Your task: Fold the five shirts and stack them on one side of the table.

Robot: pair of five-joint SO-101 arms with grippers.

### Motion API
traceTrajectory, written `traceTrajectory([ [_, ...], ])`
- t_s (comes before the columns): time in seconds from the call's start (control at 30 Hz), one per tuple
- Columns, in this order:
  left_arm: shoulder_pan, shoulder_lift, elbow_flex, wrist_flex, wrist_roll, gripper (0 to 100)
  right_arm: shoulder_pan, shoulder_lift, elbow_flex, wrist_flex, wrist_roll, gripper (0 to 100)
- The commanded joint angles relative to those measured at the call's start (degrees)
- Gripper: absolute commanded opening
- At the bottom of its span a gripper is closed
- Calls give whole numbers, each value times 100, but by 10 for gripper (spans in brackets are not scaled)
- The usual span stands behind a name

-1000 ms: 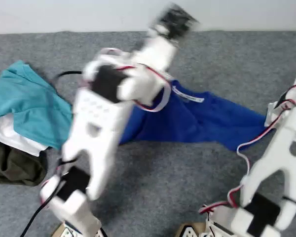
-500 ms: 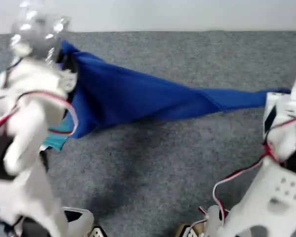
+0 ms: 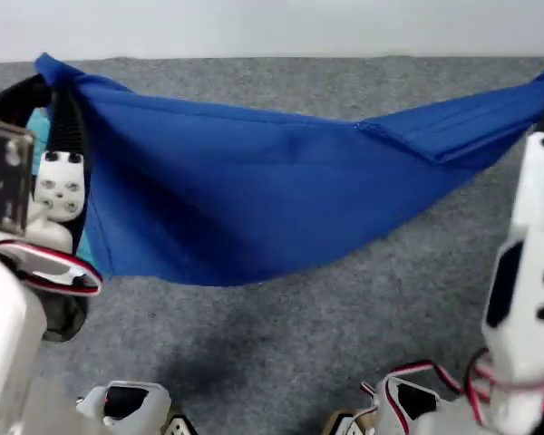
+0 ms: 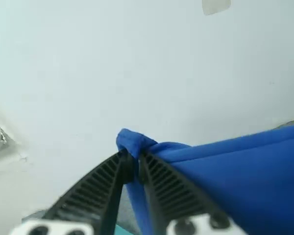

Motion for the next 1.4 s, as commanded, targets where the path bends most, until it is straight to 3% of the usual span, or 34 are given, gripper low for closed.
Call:
traceTrajectory([
  [0.0,-35,-264,-22,53,-396,5,-22,48,-738,-145,264,9],
  [0.27,-44,-756,-13,554,-914,5,22,48,-1837,-110,809,9],
  [0.53,-53,-1213,-13,580,-1310,5,1077,22,-2057,-101,862,9],
  [0.73,-53,-1248,75,897,-1600,5,1182,119,-1864,585,870,9],
  [0.97,-44,-1178,2070,818,-1618,5,664,593,-510,1235,835,9],
  [1.1,-44,-1178,3697,18,-1618,5,119,927,598,1314,826,9],
  [1.37,-44,-1090,6633,-2787,-1618,5,-541,1798,2435,418,352,9],
])
